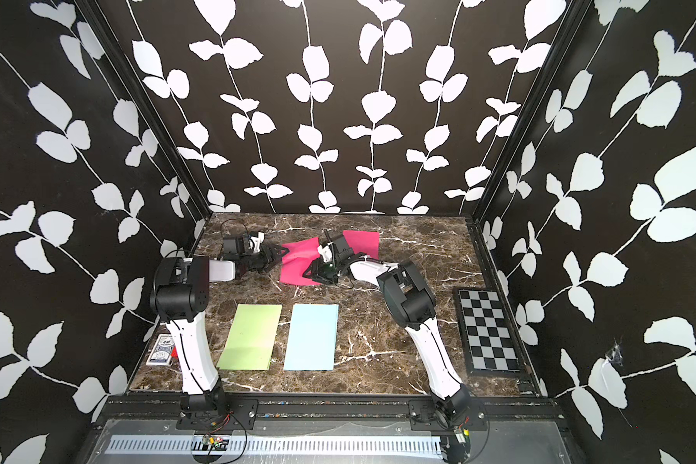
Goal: Sort the scattered colored papers by color
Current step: Pick up the colored paper from the center of the board.
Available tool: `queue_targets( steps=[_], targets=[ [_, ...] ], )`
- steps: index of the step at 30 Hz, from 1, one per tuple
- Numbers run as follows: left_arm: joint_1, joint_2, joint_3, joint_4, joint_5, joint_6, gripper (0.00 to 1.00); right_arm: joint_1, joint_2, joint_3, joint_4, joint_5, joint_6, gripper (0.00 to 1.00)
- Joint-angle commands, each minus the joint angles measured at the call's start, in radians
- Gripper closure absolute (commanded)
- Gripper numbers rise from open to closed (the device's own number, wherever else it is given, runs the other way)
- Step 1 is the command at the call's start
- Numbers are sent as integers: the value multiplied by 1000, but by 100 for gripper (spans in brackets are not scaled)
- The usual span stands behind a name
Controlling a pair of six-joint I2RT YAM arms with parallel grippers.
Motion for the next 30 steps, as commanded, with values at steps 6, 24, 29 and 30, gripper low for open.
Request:
queue_targets(
  steps=[6,24,29,30],
  targets=[
    [3,6,-17,110,70,-49,32,-1,44,1,-21,7,13,51],
    [17,-73,-15,-102,-137,119,26,-2,41,-5,-17,1,18,51],
    [16,-56,-5,-121,-142,124,25,-3,43,0,-18,-1,19,51],
    [16,-47,3,-129,-133,125,25,-3,44,1,-18,-2,19,51]
  ],
)
